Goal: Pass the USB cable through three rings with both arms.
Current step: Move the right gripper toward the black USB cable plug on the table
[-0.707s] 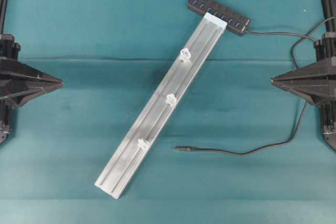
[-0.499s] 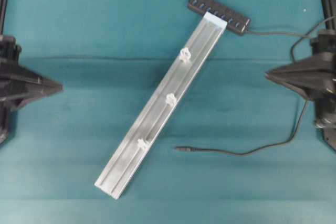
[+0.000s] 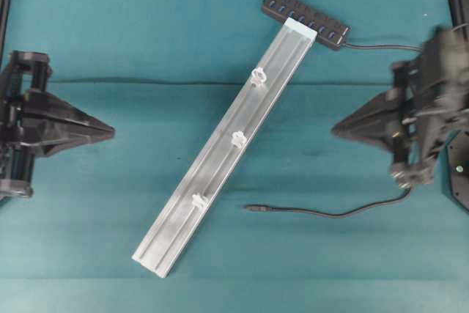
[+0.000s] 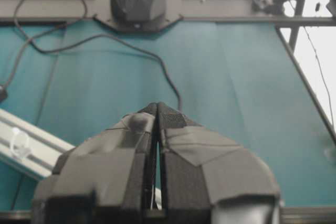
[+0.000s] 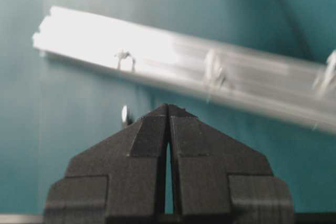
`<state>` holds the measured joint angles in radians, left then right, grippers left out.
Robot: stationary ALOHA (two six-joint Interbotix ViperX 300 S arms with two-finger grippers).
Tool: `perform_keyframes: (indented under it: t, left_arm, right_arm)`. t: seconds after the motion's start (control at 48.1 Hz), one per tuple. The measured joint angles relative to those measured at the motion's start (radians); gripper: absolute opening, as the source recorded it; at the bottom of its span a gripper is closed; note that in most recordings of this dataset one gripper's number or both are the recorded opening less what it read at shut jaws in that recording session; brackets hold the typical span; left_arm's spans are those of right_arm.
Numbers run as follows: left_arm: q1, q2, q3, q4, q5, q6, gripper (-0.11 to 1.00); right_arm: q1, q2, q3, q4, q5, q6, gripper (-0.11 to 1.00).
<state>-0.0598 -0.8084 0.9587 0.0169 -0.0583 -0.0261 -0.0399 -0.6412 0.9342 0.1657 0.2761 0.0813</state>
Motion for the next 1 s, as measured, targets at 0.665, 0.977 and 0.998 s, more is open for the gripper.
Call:
perform_keyframes:
  t: [0.665, 0.977, 0.998]
  left_arm:
    - [0.002, 0.025, -0.006, 0.0, 0.002, 0.005, -0.02]
    - [0.003, 0.023, -0.006, 0.0, 0.002, -0.003, -0.02]
    - [0.003, 0.023, -0.006, 0.0, 0.002, -0.003, -0.02]
  right_arm:
    - [0.057, 0.457, -0.273, -0.011, 0.336, 0.008, 0.35]
    - [0.081, 0.538, -0.318, -0.037, 0.442, 0.008, 0.85]
    - [0.084, 0.541, -0.319, -0.038, 0.442, 0.008, 0.84]
